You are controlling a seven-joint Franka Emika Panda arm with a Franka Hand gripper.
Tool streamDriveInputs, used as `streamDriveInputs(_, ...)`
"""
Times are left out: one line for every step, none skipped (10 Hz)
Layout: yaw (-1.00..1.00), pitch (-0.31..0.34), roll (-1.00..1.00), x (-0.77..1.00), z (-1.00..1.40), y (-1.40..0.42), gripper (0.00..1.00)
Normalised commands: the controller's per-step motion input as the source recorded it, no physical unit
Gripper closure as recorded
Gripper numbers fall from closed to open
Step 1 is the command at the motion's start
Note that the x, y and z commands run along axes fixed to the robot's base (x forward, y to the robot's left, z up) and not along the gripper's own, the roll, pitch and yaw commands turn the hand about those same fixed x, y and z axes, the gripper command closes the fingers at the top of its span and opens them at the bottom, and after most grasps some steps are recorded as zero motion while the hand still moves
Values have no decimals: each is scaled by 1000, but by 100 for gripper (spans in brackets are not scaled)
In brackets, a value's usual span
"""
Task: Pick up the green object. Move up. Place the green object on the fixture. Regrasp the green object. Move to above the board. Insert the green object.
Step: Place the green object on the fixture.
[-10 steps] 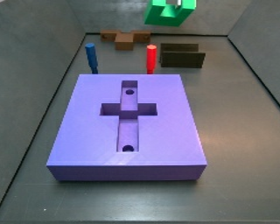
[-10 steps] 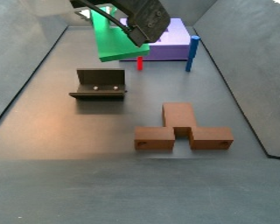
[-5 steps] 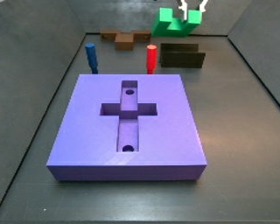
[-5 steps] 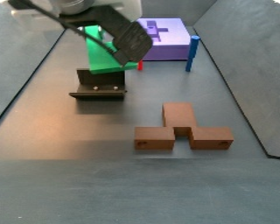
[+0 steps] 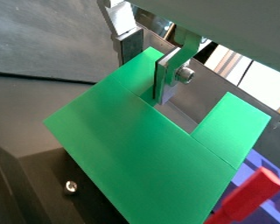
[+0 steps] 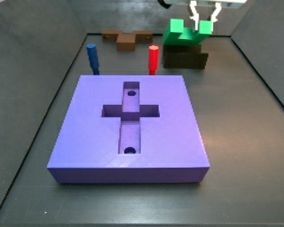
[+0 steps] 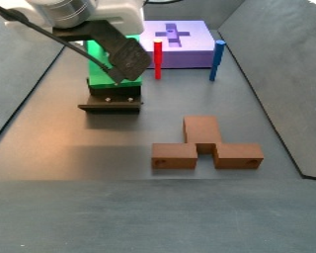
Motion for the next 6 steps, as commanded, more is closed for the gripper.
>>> streamDriveInputs(-134, -51, 0, 754, -260, -37, 100)
streamDriveInputs(-77, -31, 0, 651, -251, 0, 100)
streamDriveInputs(-71, -37, 0, 620, -280, 0, 100)
streamDriveInputs(-57, -40, 0, 583, -306, 0, 100)
streamDriveInputs(0, -251, -117, 171, -477, 180, 100)
streamDriveInputs(-91, -266, -286, 0, -337, 137, 100)
